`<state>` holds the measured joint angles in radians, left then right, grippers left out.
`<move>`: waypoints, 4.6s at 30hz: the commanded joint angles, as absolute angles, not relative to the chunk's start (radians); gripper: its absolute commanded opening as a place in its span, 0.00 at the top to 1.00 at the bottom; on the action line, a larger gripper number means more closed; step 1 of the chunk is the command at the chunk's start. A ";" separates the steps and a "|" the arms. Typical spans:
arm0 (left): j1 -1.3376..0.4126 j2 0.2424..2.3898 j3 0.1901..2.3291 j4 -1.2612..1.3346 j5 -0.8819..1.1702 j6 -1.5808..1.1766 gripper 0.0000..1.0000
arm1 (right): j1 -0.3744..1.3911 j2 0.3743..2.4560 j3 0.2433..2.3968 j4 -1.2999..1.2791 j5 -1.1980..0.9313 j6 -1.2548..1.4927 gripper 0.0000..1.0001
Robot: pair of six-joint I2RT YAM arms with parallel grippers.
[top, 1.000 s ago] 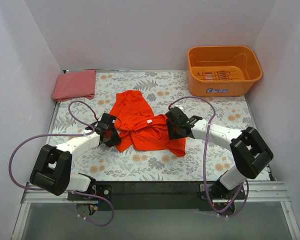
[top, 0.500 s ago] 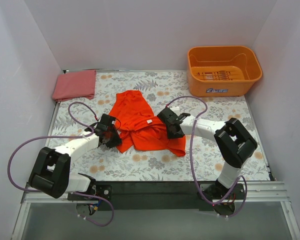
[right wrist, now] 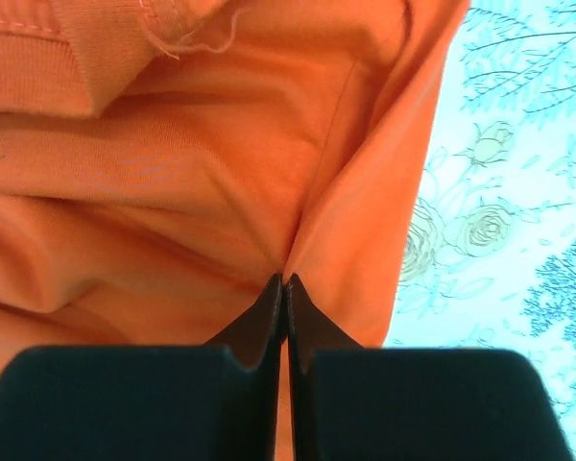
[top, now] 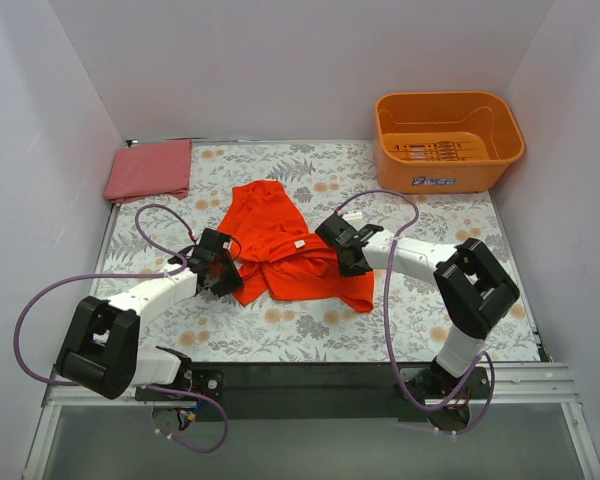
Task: Fold and stack the t-shirts
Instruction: Flatten the tshirt out
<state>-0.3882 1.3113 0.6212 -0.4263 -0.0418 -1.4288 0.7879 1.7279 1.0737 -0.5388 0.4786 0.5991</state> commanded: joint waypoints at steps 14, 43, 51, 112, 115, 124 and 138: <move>-0.383 1.305 0.615 -0.446 -0.066 -1.428 0.85 | 0.753 1.595 1.026 -0.529 0.451 0.529 0.84; -0.384 1.347 0.629 -0.480 -0.087 -1.417 1.00 | 0.299 1.420 0.870 -0.525 0.466 0.368 0.99; -0.368 1.377 0.660 -0.545 -0.150 -1.379 1.00 | 0.048 1.404 0.908 -0.503 0.420 0.293 0.99; -0.509 1.385 0.617 -0.678 -0.130 -1.554 1.00 | 0.011 1.175 0.637 -0.344 0.117 0.321 0.97; -0.508 1.390 0.649 -0.696 -0.204 -1.552 1.00 | 0.009 1.172 0.626 -0.339 0.100 0.321 0.97; -0.198 1.367 0.764 -0.673 -0.271 -1.358 1.00 | 0.011 1.140 0.577 -0.354 0.054 0.336 0.97; -0.110 1.382 0.727 -0.512 -0.207 -1.282 1.00 | 0.009 1.105 0.546 -0.500 0.104 0.362 0.86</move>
<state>-0.1196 1.3926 0.7303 -0.5655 -0.2081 -1.3186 0.0132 1.1252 0.5571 -0.4320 0.0612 0.3443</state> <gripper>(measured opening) 0.019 0.123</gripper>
